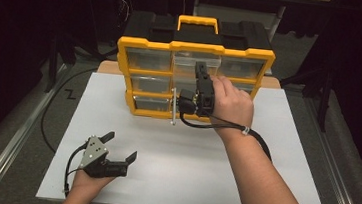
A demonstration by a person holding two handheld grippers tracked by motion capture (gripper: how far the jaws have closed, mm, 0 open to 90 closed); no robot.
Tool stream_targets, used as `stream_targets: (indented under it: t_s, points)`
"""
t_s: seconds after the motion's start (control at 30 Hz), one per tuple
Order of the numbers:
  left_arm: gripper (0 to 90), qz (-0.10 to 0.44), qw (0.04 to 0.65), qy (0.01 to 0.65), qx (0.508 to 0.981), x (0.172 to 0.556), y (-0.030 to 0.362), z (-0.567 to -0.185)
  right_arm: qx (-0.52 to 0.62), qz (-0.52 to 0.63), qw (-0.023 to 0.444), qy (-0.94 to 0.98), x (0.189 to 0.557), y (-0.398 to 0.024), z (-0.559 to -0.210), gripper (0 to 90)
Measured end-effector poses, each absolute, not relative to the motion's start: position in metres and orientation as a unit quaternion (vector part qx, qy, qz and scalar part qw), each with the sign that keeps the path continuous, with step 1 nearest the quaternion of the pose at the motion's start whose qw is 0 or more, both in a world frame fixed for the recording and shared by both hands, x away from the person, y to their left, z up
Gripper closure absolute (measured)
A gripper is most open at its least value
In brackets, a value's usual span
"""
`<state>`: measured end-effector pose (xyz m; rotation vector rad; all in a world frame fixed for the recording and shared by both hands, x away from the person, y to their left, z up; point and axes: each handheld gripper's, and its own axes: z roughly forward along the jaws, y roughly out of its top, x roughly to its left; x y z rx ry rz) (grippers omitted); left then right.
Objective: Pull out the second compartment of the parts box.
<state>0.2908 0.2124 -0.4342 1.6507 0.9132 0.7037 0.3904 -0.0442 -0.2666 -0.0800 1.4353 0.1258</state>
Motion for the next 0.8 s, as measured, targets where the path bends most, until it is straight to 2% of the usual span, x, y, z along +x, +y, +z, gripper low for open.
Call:
stream_targets:
  t_s: [0.13,0.3,0.53,0.67,0.8]
  points:
    - [2.1,0.295,0.536,0.383,0.693,0.291,0.212,-0.434,-0.028,0.064,0.742,0.667,0.389,-0.045,-0.265,82.0]
    - [2.1,0.295,0.536,0.383,0.692,0.291,0.213,-0.434,-0.023,0.061,0.728,0.682,0.392,-0.045,-0.261,70.1]
    - [2.1,0.295,0.536,0.382,0.693,0.291,0.213,-0.434,-0.018,0.070,0.718,0.693,0.396,-0.047,-0.256,61.7]
    - [2.1,0.295,0.536,0.382,0.693,0.291,0.213,-0.434,-0.017,0.068,0.706,0.705,0.398,-0.045,-0.252,63.7]
    - [2.1,0.294,0.536,0.382,0.693,0.291,0.213,-0.434,-0.016,0.061,0.709,0.703,0.399,-0.043,-0.251,78.2]
